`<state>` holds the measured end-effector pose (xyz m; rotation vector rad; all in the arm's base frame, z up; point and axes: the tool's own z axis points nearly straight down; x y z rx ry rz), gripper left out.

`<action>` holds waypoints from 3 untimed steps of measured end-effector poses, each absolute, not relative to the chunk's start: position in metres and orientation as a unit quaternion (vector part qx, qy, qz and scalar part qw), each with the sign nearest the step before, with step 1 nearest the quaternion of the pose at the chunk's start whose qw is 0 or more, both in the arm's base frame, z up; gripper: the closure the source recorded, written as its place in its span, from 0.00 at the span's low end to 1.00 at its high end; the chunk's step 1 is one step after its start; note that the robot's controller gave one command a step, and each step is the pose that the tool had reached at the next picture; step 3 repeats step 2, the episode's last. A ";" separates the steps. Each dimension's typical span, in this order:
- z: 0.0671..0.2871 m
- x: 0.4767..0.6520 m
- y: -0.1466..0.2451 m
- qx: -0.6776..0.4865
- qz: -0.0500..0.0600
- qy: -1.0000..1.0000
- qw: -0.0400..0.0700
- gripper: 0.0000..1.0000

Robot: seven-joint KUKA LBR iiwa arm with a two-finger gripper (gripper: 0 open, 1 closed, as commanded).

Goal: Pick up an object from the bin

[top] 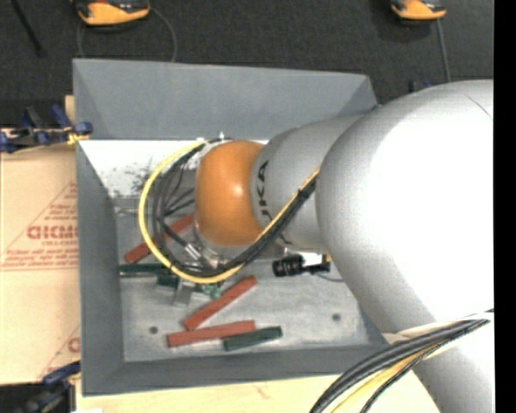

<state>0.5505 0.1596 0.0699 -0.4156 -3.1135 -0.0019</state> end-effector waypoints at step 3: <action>0.219 0.591 0.211 -0.176 -0.003 -0.984 -0.005 1.00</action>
Offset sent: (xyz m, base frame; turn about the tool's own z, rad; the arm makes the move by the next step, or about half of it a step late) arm 0.0364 0.0570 0.0001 0.0998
